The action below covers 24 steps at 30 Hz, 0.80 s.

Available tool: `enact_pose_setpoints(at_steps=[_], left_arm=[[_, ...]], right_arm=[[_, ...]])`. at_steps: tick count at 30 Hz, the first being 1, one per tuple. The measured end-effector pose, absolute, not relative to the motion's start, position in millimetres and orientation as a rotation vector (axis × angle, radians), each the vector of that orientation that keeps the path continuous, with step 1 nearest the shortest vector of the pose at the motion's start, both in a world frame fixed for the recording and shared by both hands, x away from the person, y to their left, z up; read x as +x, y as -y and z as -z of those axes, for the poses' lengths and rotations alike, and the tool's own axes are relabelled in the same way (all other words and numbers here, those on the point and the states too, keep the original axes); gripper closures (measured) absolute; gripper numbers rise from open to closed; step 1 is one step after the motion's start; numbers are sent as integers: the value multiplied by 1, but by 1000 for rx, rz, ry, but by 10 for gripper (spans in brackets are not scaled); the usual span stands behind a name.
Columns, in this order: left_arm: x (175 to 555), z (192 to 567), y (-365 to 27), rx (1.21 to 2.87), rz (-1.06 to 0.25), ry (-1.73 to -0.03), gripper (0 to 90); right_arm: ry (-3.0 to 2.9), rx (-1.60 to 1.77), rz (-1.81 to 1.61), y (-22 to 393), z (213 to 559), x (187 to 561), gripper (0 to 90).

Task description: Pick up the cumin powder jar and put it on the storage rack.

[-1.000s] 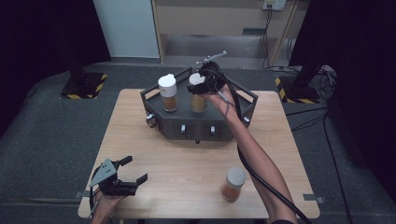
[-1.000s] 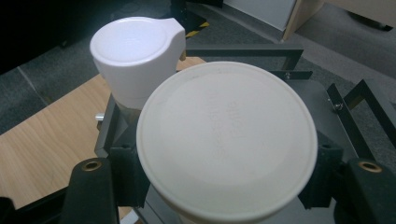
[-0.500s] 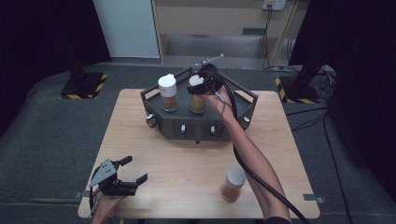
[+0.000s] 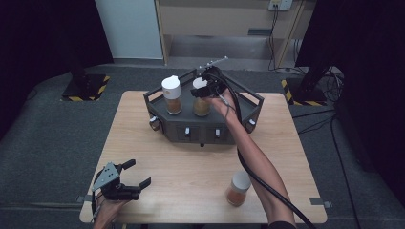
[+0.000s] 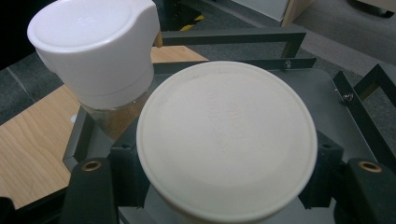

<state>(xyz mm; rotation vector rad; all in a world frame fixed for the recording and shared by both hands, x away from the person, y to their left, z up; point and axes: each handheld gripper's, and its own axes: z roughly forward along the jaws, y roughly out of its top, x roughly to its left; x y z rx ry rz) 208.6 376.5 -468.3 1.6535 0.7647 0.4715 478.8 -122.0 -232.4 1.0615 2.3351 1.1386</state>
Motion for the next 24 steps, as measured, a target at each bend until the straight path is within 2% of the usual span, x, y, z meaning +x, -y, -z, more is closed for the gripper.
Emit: enact_pose_setpoints(at_steps=[12, 18, 24], left_arm=[[209, 468, -376, 1659, -472, -762, 25], [209, 468, -376, 1660, -472, -762, 25], [209, 468, -376, 1661, -472, -760, 25]], right_arm=[[-2334, 1055, -1155, 126, 235, 479, 325], [-2311, 1053, -1165, 127, 229, 473, 174], [-2276, 1039, -1194, 137, 216, 458, 138]])
